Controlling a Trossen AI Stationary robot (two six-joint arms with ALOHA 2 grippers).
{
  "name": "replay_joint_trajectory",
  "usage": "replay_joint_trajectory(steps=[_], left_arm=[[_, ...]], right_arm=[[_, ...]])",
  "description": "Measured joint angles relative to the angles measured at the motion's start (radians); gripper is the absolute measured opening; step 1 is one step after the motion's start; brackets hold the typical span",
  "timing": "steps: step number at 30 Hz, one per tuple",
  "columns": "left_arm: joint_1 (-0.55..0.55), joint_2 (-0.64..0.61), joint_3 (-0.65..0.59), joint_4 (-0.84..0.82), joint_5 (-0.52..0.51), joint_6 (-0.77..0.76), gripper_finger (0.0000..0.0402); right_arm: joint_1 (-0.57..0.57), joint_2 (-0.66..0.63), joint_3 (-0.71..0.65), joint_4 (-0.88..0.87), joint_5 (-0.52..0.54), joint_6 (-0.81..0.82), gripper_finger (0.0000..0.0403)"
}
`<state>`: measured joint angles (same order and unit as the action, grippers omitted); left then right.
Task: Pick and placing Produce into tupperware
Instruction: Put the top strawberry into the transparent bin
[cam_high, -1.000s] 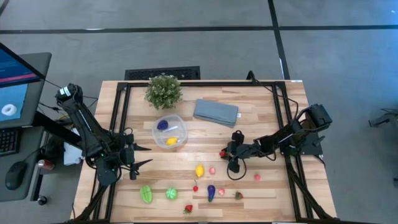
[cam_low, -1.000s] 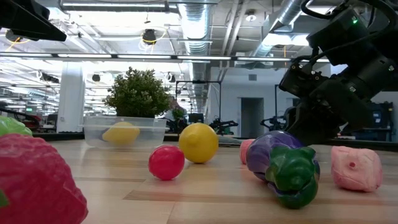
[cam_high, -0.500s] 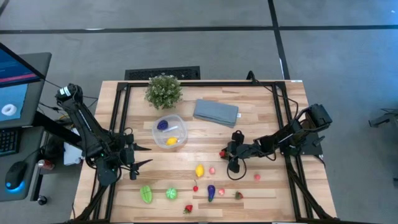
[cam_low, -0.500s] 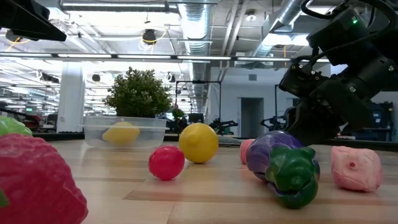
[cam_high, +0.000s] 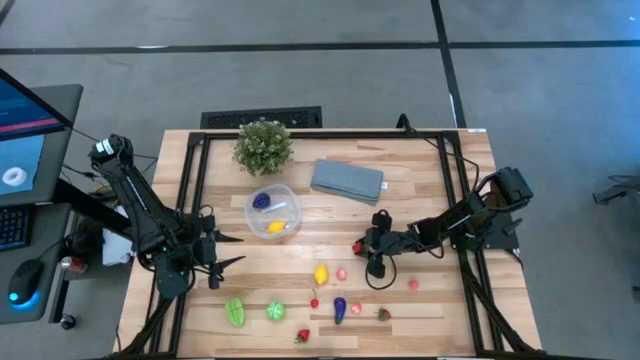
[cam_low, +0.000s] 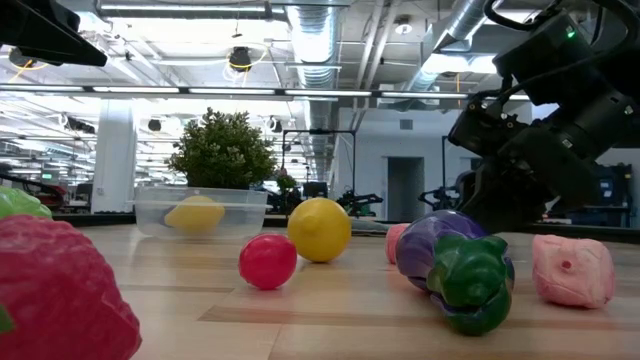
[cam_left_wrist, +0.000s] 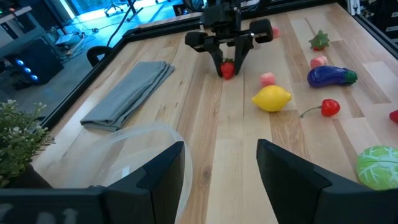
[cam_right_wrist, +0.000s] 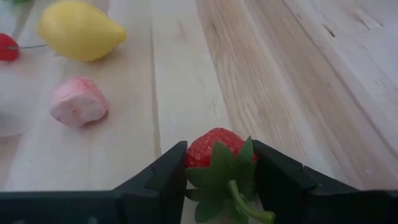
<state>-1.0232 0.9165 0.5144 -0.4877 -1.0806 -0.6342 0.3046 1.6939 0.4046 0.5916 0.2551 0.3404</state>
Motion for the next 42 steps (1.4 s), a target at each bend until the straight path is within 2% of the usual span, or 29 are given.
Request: replay_joint_trajectory(steps=[9, 17, 25, 29, 34, 42], left_arm=[[0.000, 0.000, 0.000, 0.000, 0.000, -0.001, 0.0192], [0.000, 0.000, 0.000, 0.000, 0.000, -0.001, 0.0192], [0.000, 0.000, 0.000, 0.000, 0.000, -0.001, 0.0192], [0.000, 0.000, 0.000, -0.001, 0.000, -0.001, 0.0192], [0.000, 0.000, 0.000, -0.002, 0.000, 0.000, 0.0192], [0.000, 0.000, 0.000, -0.010, 0.000, 0.000, 0.0192]], right_arm=[[-0.006, -0.012, 0.000, 0.047, 0.002, -0.042, 0.0175], [-0.025, -0.012, 0.000, 0.110, 0.004, -0.087, 0.0193], [-0.050, -0.013, 0.001, 0.221, -0.002, -0.173, 0.0175], [-0.072, -0.013, 0.002, 0.278, -0.025, -0.208, 0.0181], [-0.100, -0.013, 0.042, 0.284, -0.049, -0.261, 0.0194], [-0.150, -0.013, 0.145, 0.284, -0.105, -0.387, 0.0173]])
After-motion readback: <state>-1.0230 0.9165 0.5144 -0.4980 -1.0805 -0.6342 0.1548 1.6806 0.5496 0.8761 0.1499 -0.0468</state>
